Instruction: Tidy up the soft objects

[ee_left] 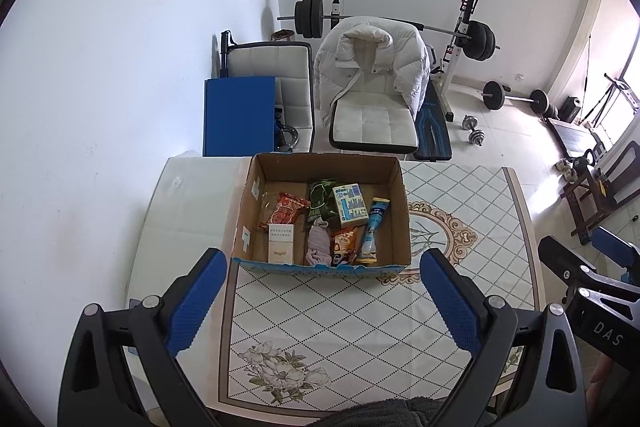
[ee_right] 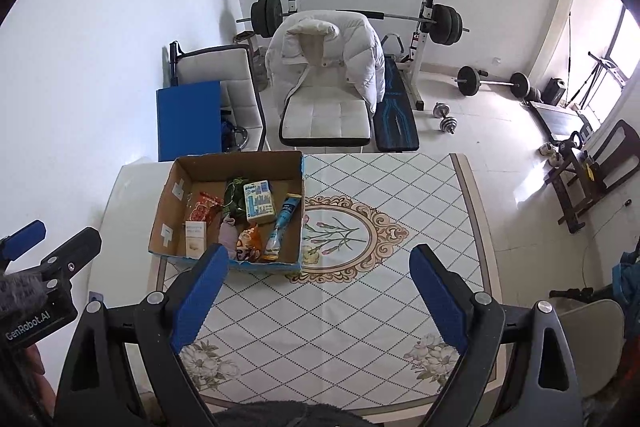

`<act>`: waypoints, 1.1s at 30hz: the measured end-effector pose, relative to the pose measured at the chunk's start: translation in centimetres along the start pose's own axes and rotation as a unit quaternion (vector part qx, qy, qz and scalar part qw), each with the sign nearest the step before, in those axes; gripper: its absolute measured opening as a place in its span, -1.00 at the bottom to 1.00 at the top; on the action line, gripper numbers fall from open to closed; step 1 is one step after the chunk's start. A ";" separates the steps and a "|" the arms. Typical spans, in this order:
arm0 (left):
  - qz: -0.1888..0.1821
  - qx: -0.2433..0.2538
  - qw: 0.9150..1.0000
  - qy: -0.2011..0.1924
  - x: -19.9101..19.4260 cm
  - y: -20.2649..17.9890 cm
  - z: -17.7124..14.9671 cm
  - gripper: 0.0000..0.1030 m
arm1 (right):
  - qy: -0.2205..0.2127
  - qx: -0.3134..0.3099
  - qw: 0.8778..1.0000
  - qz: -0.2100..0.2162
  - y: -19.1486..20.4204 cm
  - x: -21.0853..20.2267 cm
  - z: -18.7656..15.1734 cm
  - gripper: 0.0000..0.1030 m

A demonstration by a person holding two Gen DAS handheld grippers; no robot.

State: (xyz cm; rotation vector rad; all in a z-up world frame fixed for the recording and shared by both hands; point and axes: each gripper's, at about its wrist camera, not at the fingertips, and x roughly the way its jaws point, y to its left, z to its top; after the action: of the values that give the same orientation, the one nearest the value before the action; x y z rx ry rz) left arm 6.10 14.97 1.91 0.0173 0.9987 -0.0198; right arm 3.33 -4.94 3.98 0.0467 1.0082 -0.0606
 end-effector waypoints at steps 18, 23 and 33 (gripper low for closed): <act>0.002 -0.004 1.000 0.000 -0.4 0.0 -0.9 0.93 | -0.004 0.007 1.000 -0.003 0.0 -0.7 -0.6 0.82; 0.001 -0.005 1.000 0.002 -0.3 0.0 -1.1 0.93 | -0.003 0.005 1.000 -0.004 0.0 -0.9 -0.5 0.82; 0.004 -0.003 1.000 -0.003 -0.5 -0.1 -1.3 0.93 | -0.013 0.009 1.000 -0.016 0.2 -1.2 -0.5 0.82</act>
State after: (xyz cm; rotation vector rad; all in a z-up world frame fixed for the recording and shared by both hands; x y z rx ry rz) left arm 4.71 14.87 1.66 0.0159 0.9929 -0.0099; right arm 2.34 -4.64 4.72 0.0470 0.9823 -0.0991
